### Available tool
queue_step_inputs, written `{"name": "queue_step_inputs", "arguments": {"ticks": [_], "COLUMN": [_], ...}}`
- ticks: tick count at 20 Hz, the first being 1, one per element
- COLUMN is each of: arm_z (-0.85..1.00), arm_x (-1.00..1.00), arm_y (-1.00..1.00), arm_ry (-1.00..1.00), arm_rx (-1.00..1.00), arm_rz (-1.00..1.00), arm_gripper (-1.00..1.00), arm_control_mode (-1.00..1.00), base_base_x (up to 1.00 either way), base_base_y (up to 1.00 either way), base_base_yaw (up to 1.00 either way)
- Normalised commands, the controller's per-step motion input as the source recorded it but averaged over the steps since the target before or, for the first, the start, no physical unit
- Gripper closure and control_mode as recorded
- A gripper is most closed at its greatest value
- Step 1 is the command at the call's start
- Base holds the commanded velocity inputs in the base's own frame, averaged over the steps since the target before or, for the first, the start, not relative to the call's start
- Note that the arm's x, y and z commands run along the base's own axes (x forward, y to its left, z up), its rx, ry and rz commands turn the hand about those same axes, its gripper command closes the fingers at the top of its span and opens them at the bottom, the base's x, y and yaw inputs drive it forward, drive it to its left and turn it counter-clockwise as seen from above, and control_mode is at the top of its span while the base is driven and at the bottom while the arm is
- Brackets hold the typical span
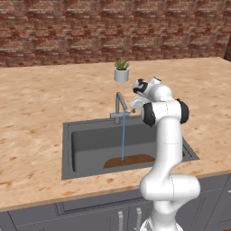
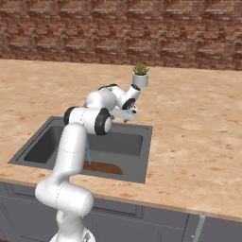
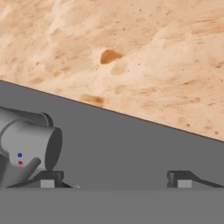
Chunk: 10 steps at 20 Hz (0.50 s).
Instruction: Turn on the sink faucet with hot water and rinse the cutting board for ten seconds, then turn off the faucet. Push the cutting board to reach the water if necessary.
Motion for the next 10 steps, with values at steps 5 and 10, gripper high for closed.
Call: {"name": "queue_step_inputs", "arguments": {"ticks": [5, 10], "arm_z": [-0.10, 0.00], "arm_x": [-0.26, -0.03], "arm_y": [0.00, 0.13], "arm_ry": [0.00, 0.00], "arm_rx": [0.00, 0.00], "arm_rz": [0.00, 0.00], "arm_gripper": [-1.00, -1.00], "arm_control_mode": [-1.00, -1.00], "base_base_x": [0.00, 0.00], "base_base_y": [0.00, 0.00], "base_base_yaw": [0.00, 0.00]}}
